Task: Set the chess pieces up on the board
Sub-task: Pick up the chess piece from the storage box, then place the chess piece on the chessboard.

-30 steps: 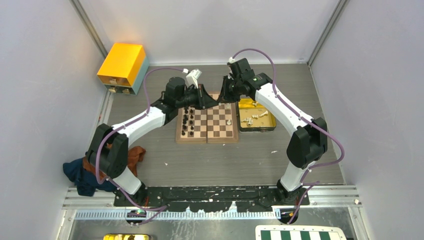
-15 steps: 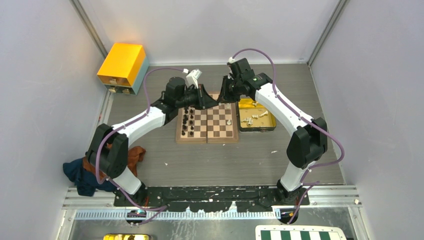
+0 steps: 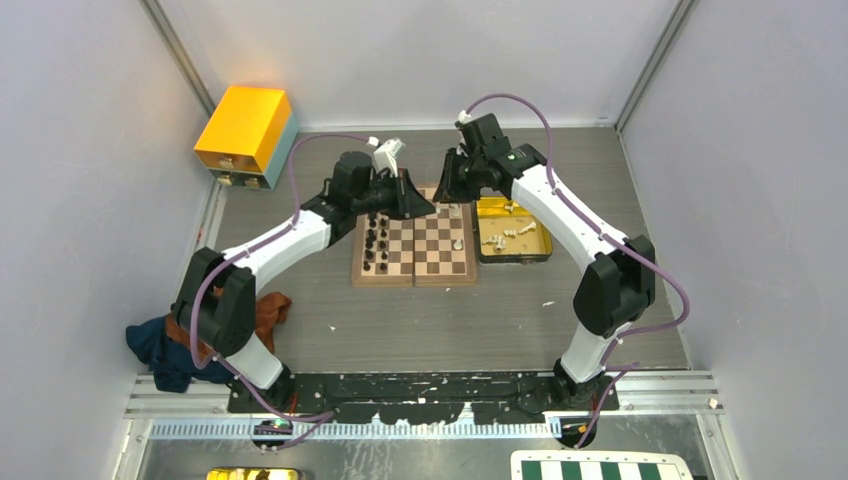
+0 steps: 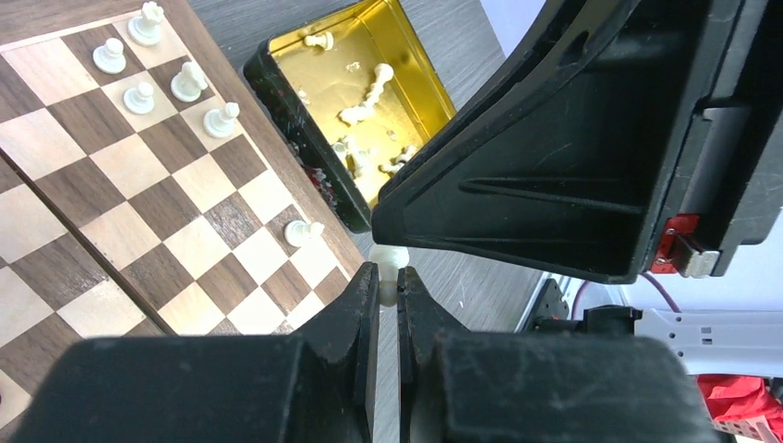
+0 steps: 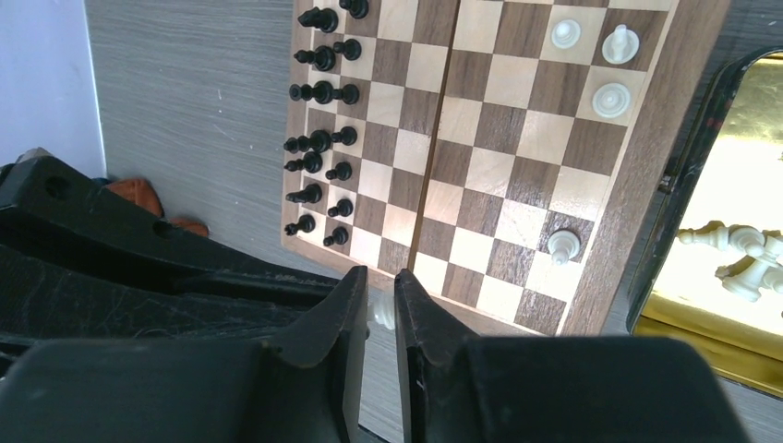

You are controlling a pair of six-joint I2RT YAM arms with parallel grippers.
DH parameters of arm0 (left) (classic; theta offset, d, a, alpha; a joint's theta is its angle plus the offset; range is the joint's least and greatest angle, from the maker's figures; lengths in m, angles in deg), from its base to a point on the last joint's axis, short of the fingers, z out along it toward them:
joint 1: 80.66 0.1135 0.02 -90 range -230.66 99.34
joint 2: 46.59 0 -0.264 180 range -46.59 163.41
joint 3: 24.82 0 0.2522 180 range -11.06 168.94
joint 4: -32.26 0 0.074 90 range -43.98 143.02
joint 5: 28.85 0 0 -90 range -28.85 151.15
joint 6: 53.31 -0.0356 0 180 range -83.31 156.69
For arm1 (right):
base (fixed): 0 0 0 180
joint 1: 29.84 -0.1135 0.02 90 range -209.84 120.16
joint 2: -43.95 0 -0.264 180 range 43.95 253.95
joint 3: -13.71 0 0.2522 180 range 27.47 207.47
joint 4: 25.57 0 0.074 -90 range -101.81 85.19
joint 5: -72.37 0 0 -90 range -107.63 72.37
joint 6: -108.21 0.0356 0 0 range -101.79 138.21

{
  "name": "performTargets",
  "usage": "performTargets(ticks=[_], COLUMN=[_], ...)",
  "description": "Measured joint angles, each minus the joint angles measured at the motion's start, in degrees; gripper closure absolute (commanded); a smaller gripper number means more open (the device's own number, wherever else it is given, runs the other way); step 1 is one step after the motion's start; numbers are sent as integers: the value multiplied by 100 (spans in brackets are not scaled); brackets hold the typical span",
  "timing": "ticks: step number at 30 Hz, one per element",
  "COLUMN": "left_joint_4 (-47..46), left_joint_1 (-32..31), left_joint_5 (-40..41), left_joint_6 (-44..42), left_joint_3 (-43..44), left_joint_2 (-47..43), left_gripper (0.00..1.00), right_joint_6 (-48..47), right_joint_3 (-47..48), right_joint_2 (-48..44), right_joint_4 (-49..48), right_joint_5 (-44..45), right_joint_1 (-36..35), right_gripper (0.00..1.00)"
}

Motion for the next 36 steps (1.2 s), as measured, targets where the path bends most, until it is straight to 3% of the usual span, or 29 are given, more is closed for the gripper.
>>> performTargets(ticks=[5, 9, 15, 24, 36], left_joint_4=[708, 1681, 3156, 4975, 6487], left_joint_1=[0, 0, -4, -85, -435], left_joint_5=[107, 291, 472, 761, 1453], left_joint_6=[-352, -721, -1110, -1231, -1266], left_joint_3=[498, 1434, 2918, 4166, 6470], left_joint_2=[55, 363, 1239, 2387, 3709], left_gripper=[100, 100, 100, 100, 100], right_joint_6=[0, -15, -76, -162, -188], right_joint_3=[-9, -111, -323, -660, -846], right_joint_2=[0, -17, -28, -63, -94], right_joint_4=[-4, -24, -2, -59, -271], right_joint_5=[63, 264, 691, 994, 1034], right_joint_1=[197, 450, 769, 925, 1259], right_gripper=[76, 76, 76, 76, 76])
